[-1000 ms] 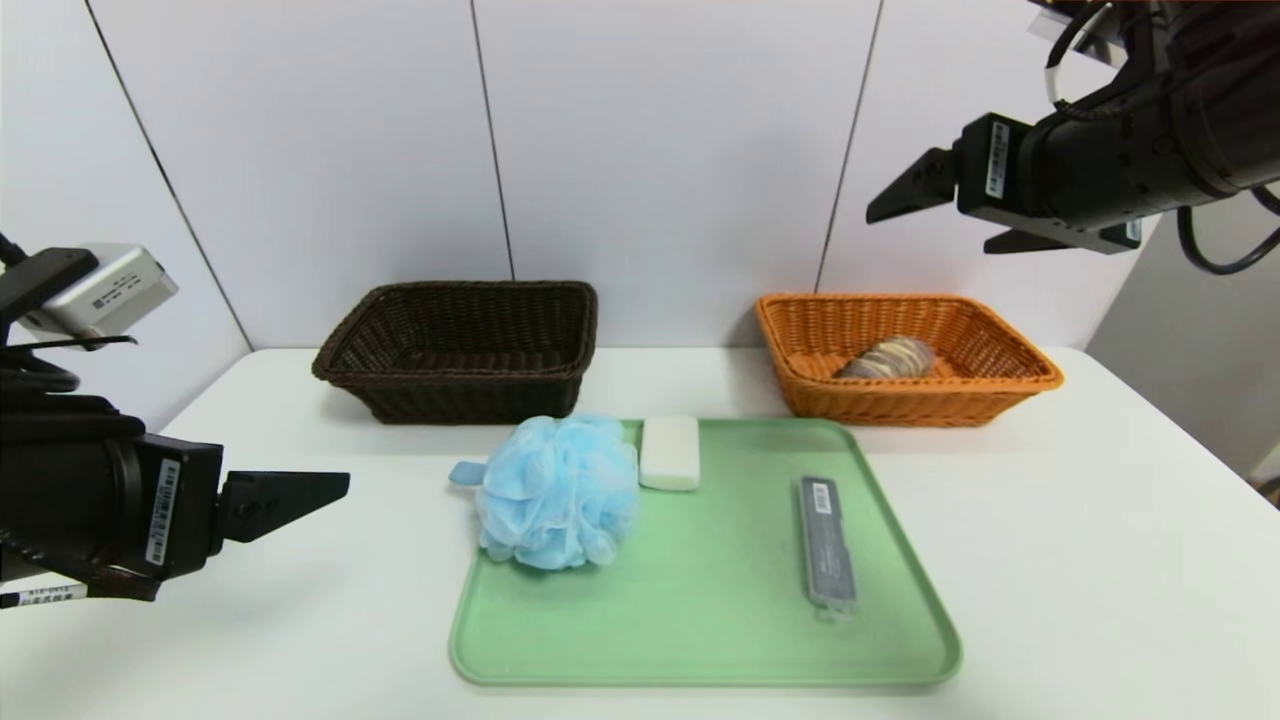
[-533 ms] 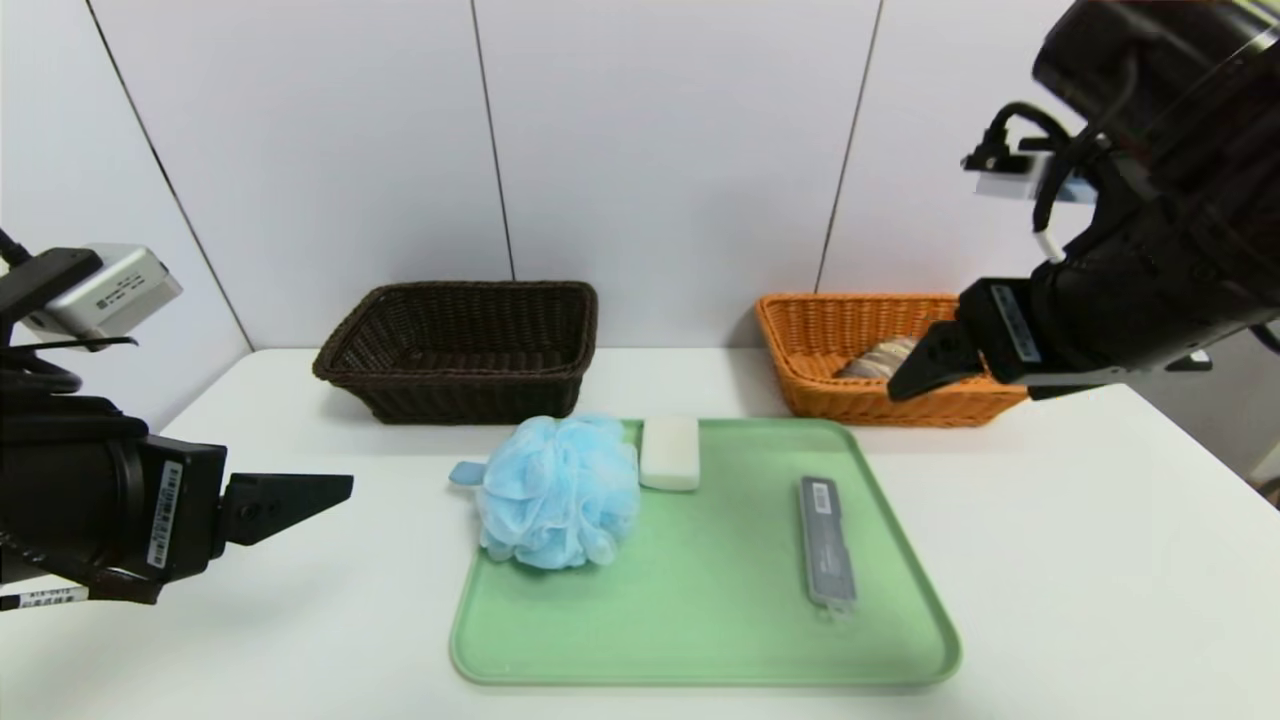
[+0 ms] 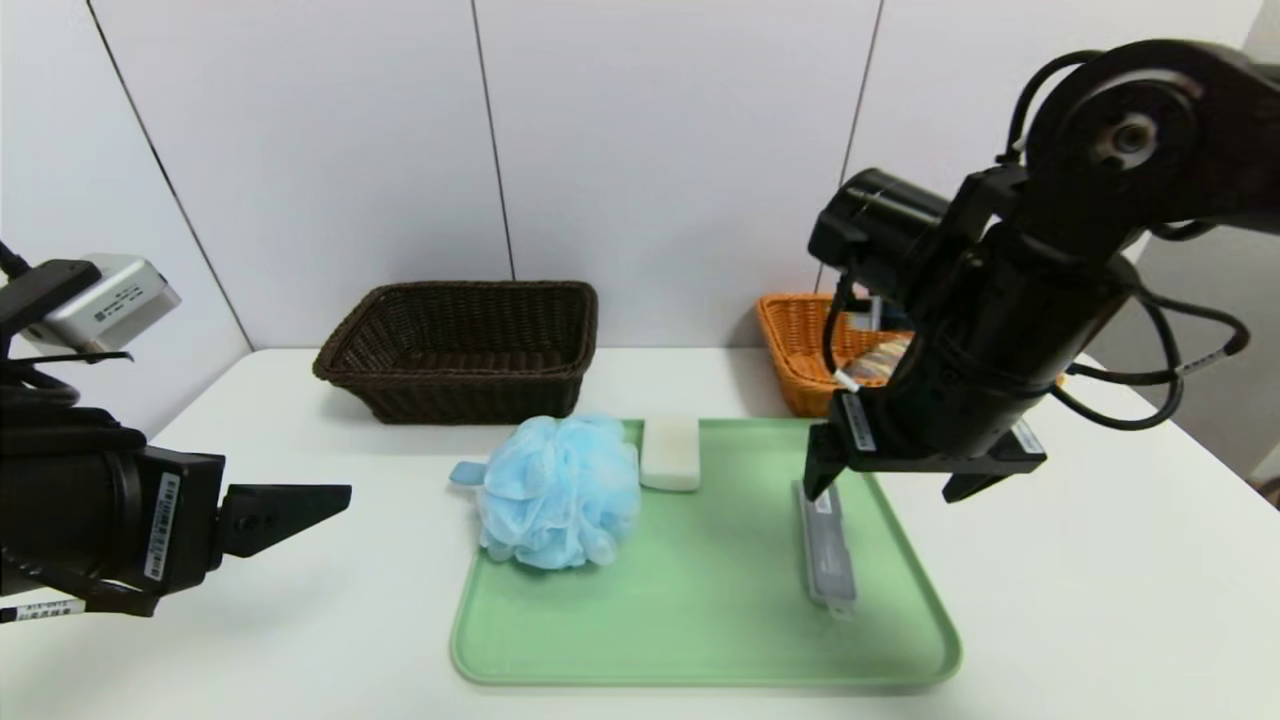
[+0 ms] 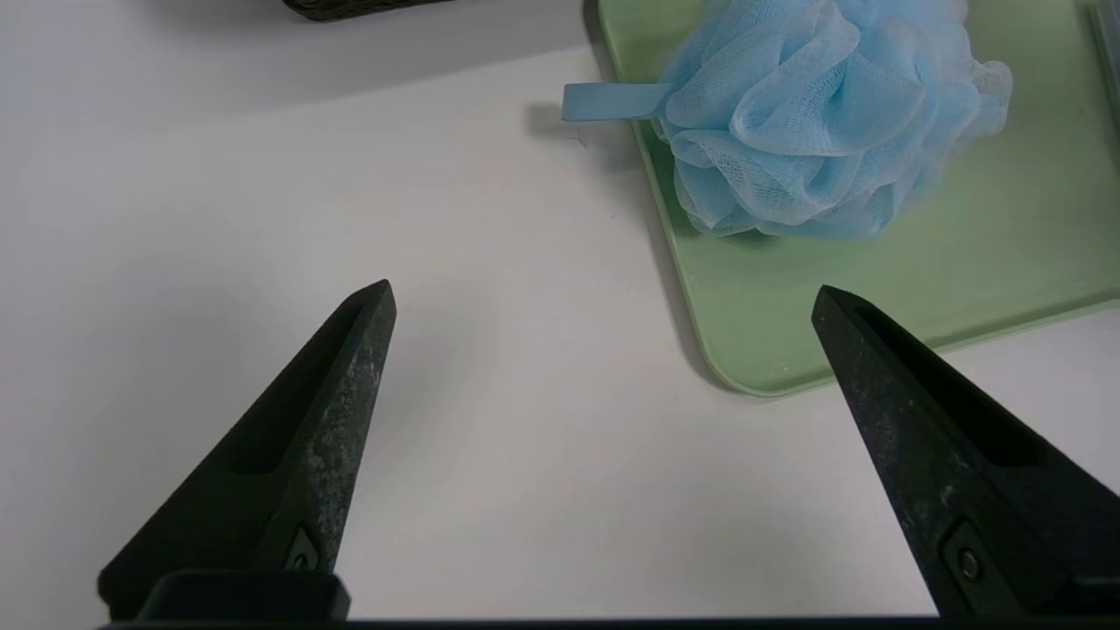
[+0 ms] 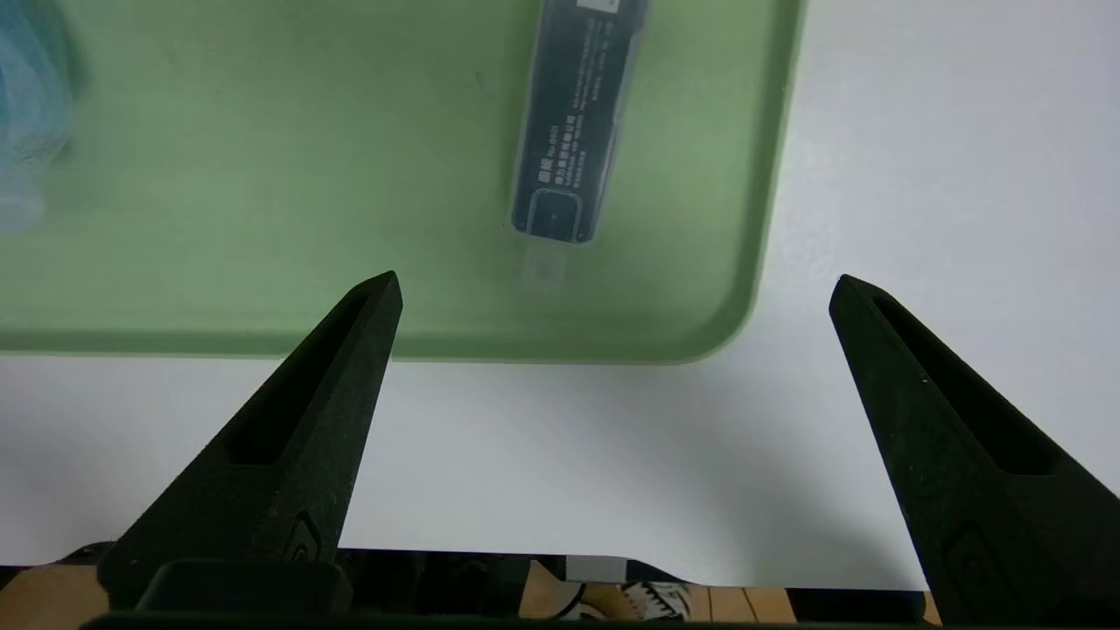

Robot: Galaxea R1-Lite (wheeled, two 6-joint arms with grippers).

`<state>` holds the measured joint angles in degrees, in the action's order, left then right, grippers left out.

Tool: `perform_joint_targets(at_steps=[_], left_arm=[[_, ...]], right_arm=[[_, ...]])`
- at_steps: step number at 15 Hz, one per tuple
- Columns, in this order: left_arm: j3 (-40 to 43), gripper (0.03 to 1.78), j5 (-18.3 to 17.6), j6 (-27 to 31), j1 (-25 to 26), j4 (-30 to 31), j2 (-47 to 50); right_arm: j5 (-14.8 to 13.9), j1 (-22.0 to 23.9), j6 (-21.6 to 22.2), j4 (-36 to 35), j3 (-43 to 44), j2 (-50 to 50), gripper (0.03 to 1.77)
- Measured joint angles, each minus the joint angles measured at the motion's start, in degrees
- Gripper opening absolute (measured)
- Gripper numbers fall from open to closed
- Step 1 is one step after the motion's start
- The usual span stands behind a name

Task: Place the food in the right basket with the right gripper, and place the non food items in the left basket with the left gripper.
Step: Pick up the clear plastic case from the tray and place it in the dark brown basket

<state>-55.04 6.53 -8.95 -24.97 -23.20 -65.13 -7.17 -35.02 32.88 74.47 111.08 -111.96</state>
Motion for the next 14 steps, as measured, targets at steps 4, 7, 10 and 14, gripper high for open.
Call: perform_joint_targets(at_steps=[4,7,10,14], left_arm=[[0.59,1.69,-0.15,-0.04,0.0,0.2,0.06],[0.63,1.69,-0.37,-0.11,0.0,0.22,0.17],[0.63,1.69,-0.41,-0.09,0.0,0.2,0.26],[0.63,1.69,-0.43,-0.04,0.0,0.16,0.44]], right_arm=[[1.8,-0.63,1.74,-3.01,0.11,-4.5,1.7],[1.91,-0.41,4.55,-3.08,0.17,-7.8,1.7],[2.0,0.66,5.22,-3.25,0.2,-10.34,1.7],[4.67,1.82,7.47,-3.28,0.27,-12.5,1.7]])
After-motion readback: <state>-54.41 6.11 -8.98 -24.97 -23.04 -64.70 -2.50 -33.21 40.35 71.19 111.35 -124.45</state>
